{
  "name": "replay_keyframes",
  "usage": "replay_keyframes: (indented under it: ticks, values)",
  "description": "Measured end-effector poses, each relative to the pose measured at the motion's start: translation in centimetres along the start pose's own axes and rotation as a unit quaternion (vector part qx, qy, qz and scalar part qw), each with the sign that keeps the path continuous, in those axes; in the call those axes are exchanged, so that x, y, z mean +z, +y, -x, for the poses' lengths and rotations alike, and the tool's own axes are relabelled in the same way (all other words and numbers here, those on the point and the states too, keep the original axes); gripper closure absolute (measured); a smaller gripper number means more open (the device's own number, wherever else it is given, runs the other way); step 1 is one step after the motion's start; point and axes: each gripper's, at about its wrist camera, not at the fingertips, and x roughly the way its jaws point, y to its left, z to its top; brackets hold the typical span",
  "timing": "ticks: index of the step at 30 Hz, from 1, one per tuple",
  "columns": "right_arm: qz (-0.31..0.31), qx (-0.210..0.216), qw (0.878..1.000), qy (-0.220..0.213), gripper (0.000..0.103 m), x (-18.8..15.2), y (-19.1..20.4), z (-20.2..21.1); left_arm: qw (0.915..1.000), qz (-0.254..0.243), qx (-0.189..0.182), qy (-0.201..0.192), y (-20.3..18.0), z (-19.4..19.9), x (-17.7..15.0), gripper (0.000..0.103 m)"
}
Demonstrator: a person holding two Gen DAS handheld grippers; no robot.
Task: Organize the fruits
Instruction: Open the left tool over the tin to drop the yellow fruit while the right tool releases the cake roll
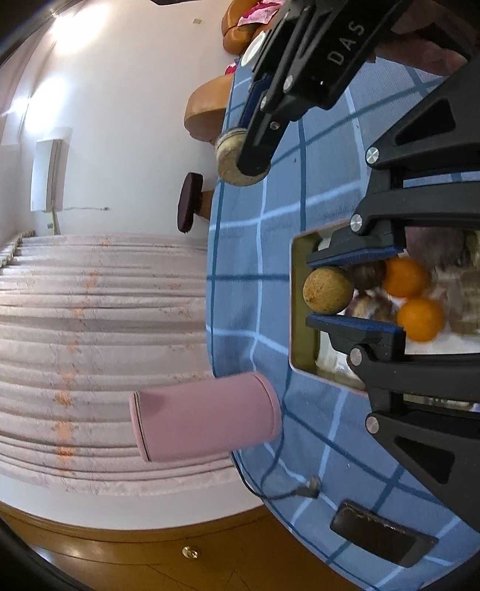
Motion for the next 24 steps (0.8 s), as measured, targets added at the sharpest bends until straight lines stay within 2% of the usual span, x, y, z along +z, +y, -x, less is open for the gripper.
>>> replay_keyframes:
  ticks: [7,15,18,22,24]
  values:
    - [0.018,0.024,0.999,0.042,0.07,-0.8,2.8,-2.4,0.9994,0.018,0.012,0.027,3.0,-0.9,-1.2,0.076]
    - [0.028,0.049,0.993,0.106,0.069,-3.3,4.0,-4.7,0.9987,0.021,0.005,0.046,4.0,-1.4,-2.8,0.076]
    - [0.037,0.046,0.992,0.112,0.068,-3.5,4.3,-4.8,0.9981,0.025,0.002,0.055,4.0,-1.7,-3.2,0.076]
    - [0.038,0.069,0.99,0.121,0.067,-3.7,4.4,-4.7,0.9978,0.023,0.0,0.063,4.0,-1.8,-3.8,0.076]
    - [0.043,0.087,0.988,0.119,0.06,-3.9,4.8,-4.4,0.9974,0.023,-0.009,0.068,4.0,-1.8,-4.1,0.075]
